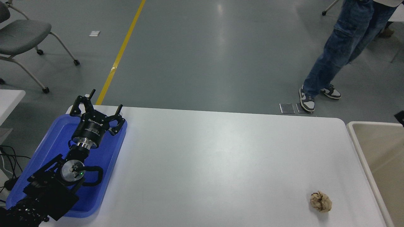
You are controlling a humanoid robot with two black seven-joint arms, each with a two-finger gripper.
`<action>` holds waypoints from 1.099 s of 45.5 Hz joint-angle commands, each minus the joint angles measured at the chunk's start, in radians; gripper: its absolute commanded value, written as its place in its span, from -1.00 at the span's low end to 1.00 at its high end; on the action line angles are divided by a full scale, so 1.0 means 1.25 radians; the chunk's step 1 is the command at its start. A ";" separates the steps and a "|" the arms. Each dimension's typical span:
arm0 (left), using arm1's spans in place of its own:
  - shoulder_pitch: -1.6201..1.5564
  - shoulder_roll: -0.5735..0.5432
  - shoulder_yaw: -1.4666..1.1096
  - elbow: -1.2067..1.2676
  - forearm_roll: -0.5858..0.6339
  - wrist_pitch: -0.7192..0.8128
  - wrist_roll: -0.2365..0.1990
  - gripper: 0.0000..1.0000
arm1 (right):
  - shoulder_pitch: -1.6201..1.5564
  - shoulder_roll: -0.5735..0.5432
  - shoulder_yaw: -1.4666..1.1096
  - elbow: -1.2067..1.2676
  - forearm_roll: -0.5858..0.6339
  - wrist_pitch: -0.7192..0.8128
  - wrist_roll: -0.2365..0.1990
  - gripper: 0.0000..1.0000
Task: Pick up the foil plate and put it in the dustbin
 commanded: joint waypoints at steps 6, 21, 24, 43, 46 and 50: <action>0.000 0.000 0.000 0.000 0.000 0.000 0.000 1.00 | 0.294 0.063 -0.241 0.167 -0.001 0.123 -0.001 1.00; 0.000 0.000 0.001 0.000 0.000 0.000 0.000 1.00 | 0.455 0.098 -0.358 0.336 -0.090 0.220 -0.001 1.00; 0.000 0.000 0.001 0.000 0.000 -0.001 0.000 1.00 | 0.512 0.096 -0.376 0.386 -0.101 0.279 -0.002 1.00; 0.000 0.000 0.001 0.000 0.000 0.000 0.000 1.00 | 0.642 0.093 -0.378 0.439 -0.130 0.674 -0.004 1.00; 0.000 0.000 0.001 0.000 0.000 0.000 0.000 1.00 | 0.654 0.091 -0.378 0.450 -0.131 0.720 -0.006 1.00; 0.000 0.000 0.001 0.000 0.000 0.000 0.000 1.00 | 0.670 0.091 -0.378 0.458 -0.131 0.765 -0.006 1.00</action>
